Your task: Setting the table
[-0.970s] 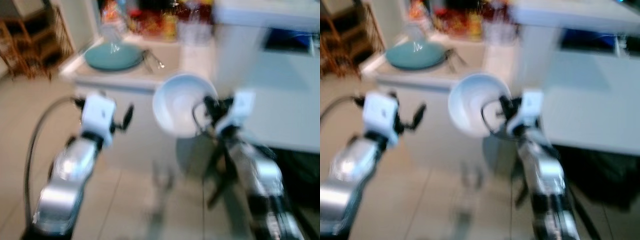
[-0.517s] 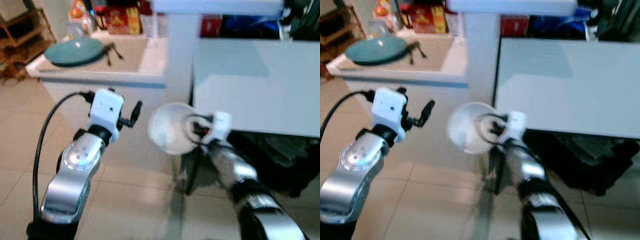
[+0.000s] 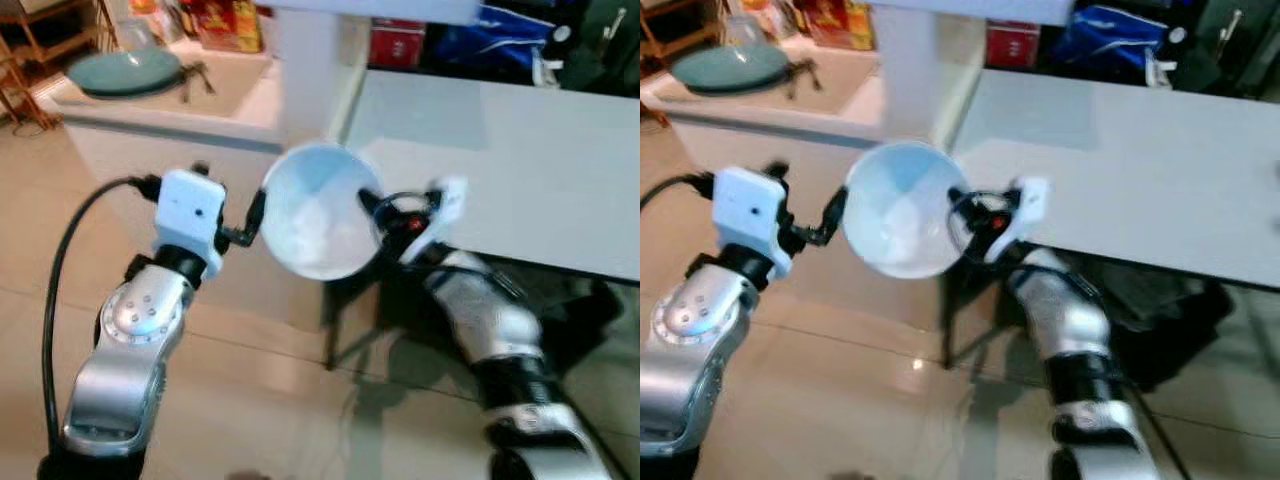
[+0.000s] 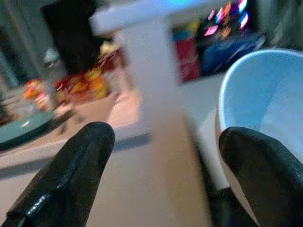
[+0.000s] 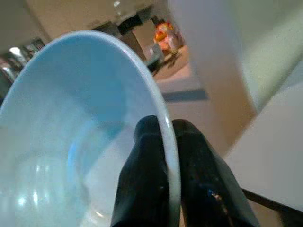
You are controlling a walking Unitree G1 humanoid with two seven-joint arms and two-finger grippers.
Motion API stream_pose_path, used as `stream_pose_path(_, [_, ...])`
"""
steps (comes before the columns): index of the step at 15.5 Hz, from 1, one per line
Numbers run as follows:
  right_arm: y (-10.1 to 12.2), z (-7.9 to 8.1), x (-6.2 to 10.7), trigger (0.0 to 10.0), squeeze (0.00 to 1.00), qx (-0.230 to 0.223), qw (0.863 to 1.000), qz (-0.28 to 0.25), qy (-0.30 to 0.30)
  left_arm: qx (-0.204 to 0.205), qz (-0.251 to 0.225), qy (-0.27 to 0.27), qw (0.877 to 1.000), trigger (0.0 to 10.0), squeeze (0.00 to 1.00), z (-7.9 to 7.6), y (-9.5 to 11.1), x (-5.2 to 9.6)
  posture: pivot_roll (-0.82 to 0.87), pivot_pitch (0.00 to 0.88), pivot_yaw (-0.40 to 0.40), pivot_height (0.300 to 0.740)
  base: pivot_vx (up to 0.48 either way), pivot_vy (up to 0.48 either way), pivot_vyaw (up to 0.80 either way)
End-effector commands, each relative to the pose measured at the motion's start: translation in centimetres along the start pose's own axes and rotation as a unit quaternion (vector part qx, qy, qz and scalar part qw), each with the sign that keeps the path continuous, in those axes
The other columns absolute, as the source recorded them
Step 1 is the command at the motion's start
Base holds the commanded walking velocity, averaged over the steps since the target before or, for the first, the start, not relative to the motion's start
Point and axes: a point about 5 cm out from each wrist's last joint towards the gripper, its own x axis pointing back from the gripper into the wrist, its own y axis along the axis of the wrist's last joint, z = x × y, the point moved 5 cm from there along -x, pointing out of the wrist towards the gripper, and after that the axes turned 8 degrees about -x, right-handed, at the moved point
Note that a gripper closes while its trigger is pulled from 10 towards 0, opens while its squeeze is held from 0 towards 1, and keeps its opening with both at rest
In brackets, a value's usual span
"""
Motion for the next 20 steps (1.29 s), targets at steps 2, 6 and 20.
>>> stream_pose_path(2, [5.9, 2.0, 0.0, 10.0, 0.0, 0.021, 0.994, -0.103, 0.012, -0.006, 0.024, 0.012, 1.0, 10.0, 0.0, 0.6, -0.7, -0.1, 0.02, 0.036, -0.025, 0.74, 0.0, -0.48, 0.0])
stream_pose_path(6, [8.6, 0.1, 3.3, 10.0, 0.0, 0.147, 0.963, -0.126, -0.186, 0.001, 0.041, 0.039, 0.998, 10.0, 0.0, 0.8, -1.1, -0.3, 0.02, 0.05, -0.038, 0.74, 0.0, -0.437, 0.0])
stream_pose_path(20, [5.8, -0.2, 3.2, 10.0, 0.0, 0.087, 0.957, -0.095, -0.26, 0.004, 0.058, 0.029, 0.998, 10.0, 0.0, 1.4, -0.7, -0.8, 0.04, 0.063, -0.031, 0.74, 0.304, 0.0, 0.0])
